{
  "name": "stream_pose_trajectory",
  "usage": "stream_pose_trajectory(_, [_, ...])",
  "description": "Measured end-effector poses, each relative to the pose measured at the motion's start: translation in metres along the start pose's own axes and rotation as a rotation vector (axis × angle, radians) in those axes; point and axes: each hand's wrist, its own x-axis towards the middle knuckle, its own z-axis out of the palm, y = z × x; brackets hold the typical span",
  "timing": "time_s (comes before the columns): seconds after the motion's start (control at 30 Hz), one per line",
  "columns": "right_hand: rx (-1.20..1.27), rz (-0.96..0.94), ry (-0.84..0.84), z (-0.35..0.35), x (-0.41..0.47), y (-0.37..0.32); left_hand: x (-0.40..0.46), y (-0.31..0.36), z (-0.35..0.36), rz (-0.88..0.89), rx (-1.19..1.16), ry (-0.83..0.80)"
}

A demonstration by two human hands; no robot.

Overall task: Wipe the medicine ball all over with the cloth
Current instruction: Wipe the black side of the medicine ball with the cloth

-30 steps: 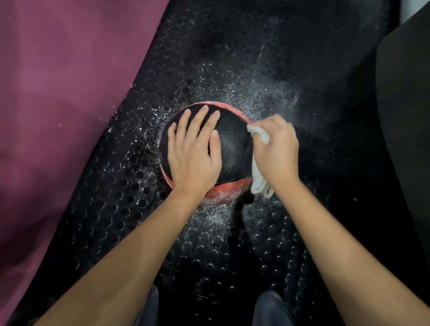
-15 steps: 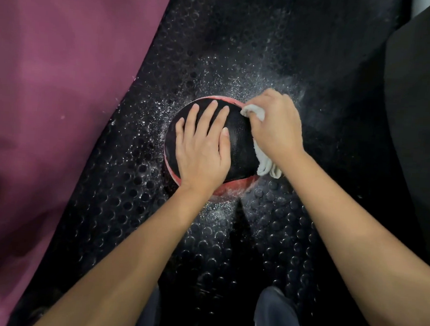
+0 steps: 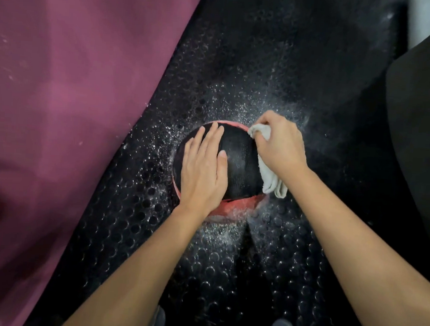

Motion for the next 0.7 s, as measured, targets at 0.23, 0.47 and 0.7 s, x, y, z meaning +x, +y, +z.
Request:
stream_pose_trajectory(0.23, [0.042,0.093,-0.02,0.006,-0.015,-0.004,-0.004,0.002,0.005,0.002,0.023,0.099])
stream_pose_trajectory(0.47, [0.042,0.021,0.037,0.013,-0.022,-0.002,-0.004,0.001,0.005,-0.048,-0.025,0.12])
stream_pose_trajectory(0.7, [-0.095,-0.359,0.11,0.017,-0.064,-0.004,-0.001,0.0,0.003,-0.008,-0.002,0.105])
